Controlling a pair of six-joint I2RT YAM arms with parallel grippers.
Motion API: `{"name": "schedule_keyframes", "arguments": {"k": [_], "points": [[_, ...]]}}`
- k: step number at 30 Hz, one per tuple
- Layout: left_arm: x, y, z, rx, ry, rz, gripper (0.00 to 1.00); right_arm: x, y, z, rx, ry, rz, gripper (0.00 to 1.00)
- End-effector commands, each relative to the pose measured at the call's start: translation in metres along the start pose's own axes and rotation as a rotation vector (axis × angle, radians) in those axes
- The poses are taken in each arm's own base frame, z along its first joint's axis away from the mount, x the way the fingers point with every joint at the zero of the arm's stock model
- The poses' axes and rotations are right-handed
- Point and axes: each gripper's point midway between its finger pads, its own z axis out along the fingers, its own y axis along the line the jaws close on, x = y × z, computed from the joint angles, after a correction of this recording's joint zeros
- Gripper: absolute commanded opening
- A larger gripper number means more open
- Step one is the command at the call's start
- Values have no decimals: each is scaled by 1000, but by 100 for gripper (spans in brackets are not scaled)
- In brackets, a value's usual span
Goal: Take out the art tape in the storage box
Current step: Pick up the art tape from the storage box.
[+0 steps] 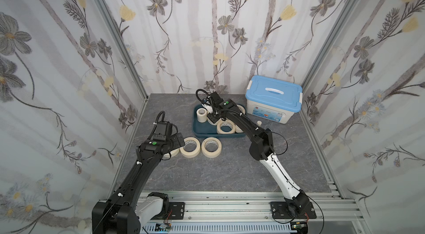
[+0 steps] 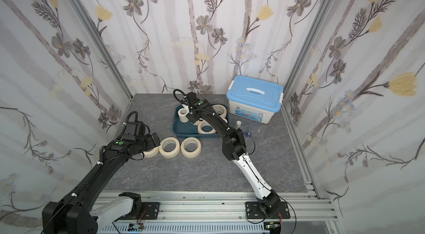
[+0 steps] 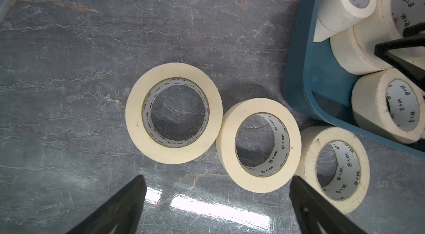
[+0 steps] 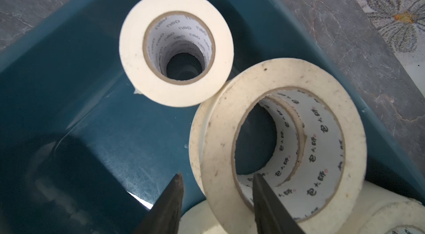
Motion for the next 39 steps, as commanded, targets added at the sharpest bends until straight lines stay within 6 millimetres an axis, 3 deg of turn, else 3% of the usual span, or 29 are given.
{"name": "schedule_keyframes", "arguments": {"k": [1,20,39], "points": [[-4,2,-1,-19,-8,10,100,1,0,3,0,4,-20,46],[-5,5,-4,-36,-14,18,100,-2,4,-3,-33,-11,-41,26],[-9,2,-13,-15,-38,8,100,-29,-3,-66,-39,-92,30,19]]}}
